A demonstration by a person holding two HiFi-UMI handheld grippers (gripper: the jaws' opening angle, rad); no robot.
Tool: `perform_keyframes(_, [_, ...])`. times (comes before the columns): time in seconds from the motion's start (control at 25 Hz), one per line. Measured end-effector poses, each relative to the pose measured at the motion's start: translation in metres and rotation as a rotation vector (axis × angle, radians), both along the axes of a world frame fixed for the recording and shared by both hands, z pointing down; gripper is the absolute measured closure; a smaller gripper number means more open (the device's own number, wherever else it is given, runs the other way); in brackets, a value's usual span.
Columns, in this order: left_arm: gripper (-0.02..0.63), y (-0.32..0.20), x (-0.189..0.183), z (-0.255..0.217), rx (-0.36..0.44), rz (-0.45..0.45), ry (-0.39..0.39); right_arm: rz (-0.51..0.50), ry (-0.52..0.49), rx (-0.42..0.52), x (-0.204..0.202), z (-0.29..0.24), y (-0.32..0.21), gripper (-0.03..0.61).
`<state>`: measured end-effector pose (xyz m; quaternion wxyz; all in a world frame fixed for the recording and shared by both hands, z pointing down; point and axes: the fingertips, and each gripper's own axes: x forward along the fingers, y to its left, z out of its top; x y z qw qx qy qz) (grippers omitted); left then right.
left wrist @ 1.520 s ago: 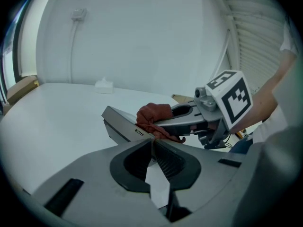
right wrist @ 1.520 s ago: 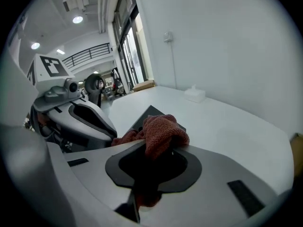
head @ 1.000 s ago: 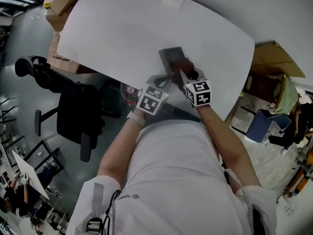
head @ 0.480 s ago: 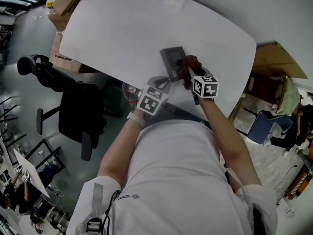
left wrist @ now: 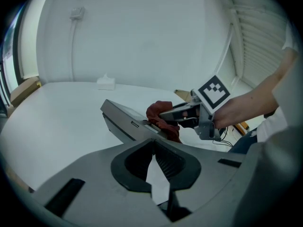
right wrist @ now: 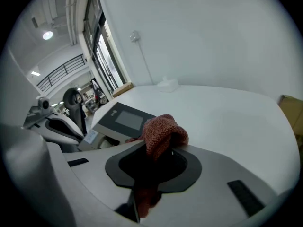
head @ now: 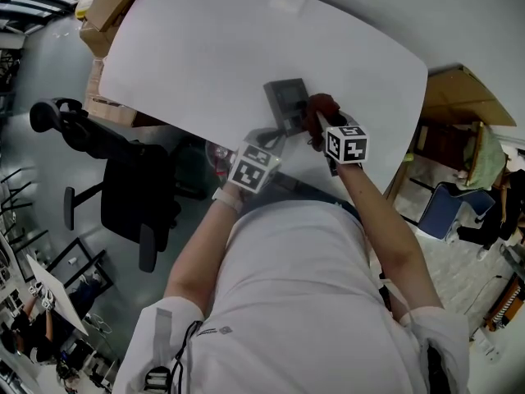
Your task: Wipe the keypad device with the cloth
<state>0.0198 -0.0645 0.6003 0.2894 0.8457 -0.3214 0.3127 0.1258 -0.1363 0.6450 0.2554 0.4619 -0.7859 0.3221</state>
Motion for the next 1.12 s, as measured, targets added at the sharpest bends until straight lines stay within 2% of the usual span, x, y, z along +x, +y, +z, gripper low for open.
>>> perform_keyframes(0.2, [0.601,0.000,0.000,0.001,-0.003,-0.002,0.009,-0.095,-0.112,-0.015,-0.039,-0.027,0.027,0.502])
perform_keyframes(0.48, [0.601,0.000,-0.001,0.000,-0.001,-0.001,0.014,-0.154,-0.241,-0.040,-0.076,-0.058,0.046,0.502])
perform_keyframes(0.68, [0.601,0.000,-0.001,0.000,-0.005,0.002,0.019,-0.197,-0.221,-0.068,-0.078,-0.057,0.049,0.502])
perform_keyframes(0.92, [0.601,0.000,0.000,0.001,-0.010,-0.003,0.027,-0.100,-0.217,-0.123,-0.053,-0.029,0.041,0.503])
perform_keyframes(1.12, [0.601,0.000,0.000,0.001,-0.012,-0.005,0.025,-0.084,-0.205,-0.102,-0.044,-0.021,0.033,0.505])
